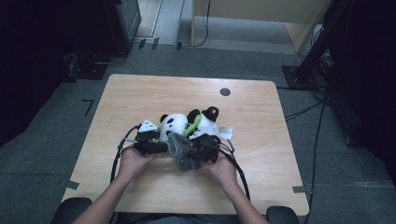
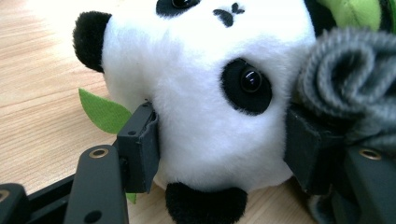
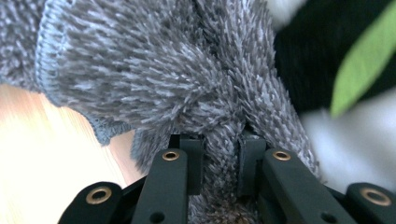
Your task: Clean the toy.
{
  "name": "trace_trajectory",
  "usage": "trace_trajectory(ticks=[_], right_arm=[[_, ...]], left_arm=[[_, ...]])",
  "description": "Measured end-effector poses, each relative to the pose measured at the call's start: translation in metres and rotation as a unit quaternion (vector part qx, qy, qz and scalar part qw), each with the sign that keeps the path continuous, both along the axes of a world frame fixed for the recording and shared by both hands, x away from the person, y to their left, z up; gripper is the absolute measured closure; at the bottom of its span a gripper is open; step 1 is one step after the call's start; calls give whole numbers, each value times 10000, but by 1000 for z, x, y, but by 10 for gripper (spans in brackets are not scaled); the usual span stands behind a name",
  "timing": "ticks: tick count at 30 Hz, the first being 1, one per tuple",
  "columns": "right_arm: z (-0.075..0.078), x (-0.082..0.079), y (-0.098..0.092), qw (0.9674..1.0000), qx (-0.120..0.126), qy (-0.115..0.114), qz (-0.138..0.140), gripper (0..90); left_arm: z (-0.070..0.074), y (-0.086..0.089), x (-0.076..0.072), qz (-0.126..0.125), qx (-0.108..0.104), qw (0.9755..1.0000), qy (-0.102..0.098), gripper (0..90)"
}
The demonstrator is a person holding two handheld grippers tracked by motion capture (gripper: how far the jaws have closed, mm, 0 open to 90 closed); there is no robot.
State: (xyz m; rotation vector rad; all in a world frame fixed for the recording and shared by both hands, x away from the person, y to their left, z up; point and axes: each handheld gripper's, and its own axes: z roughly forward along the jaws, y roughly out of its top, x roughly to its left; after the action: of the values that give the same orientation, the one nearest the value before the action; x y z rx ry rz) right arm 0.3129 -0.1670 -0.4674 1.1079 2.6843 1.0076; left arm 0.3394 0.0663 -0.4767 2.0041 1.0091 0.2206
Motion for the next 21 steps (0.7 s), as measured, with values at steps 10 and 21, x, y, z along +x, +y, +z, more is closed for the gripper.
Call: trace_trajectory(ticks=[10,21], right_arm=[[6,-6,-23,9998,-108,63,-160,785],[17,-9,-64,9988,97,159,-442,777]], left_arm=[[1,-1,1,15,19,10000,51,366],[1,-2,1,1,36,10000,61,369]])
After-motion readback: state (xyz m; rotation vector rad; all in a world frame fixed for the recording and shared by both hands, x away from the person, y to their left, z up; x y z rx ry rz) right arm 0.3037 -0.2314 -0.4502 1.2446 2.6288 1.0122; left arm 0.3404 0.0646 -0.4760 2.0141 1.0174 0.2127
